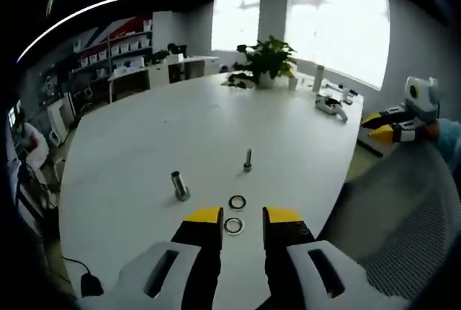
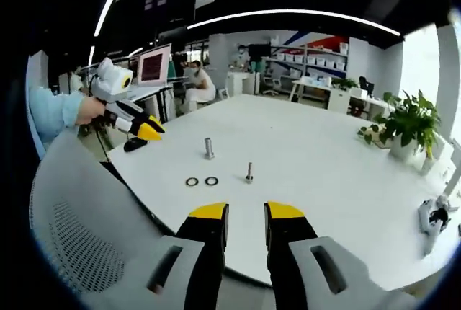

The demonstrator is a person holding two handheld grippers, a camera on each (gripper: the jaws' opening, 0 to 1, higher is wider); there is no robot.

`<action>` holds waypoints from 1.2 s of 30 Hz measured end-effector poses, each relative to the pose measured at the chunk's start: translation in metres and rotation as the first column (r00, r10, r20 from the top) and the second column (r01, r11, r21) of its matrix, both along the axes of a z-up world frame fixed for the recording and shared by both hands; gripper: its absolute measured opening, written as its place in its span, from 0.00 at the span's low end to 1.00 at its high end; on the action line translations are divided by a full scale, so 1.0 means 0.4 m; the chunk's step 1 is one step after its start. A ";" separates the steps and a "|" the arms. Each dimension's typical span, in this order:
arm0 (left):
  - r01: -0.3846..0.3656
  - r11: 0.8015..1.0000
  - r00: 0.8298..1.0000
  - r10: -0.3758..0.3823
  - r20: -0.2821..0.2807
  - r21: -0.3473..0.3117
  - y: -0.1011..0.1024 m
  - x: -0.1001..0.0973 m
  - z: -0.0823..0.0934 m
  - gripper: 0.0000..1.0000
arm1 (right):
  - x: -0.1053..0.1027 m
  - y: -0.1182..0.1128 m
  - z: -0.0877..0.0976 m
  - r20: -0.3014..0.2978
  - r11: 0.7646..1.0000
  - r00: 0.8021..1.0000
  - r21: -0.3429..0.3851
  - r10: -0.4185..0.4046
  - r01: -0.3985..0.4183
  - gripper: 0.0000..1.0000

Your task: Place the washer onto the threaded stud by aligning its center hole with the stud, sliding it down to the base, and recovering from edge contact or off-axis alignment until the washer reaches the visible bottom stop.

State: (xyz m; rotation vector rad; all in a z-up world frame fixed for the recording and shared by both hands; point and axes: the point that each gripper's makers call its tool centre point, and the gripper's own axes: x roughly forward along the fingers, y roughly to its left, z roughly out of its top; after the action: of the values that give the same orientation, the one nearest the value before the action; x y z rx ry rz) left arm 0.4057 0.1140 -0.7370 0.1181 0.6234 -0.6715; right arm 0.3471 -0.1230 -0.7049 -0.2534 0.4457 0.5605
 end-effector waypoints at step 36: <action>0.074 0.985 0.965 -0.032 -0.259 0.155 -0.023 0.089 -0.317 0.14 | 0.044 -0.058 0.010 0.012 0.991 0.996 0.097 -0.091 0.089 0.16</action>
State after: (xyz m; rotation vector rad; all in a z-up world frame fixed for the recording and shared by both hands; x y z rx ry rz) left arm 0.4412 0.1050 -0.8638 0.2038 0.9271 -0.6923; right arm 0.3647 -0.1463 -0.7010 -0.1448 0.4109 0.4899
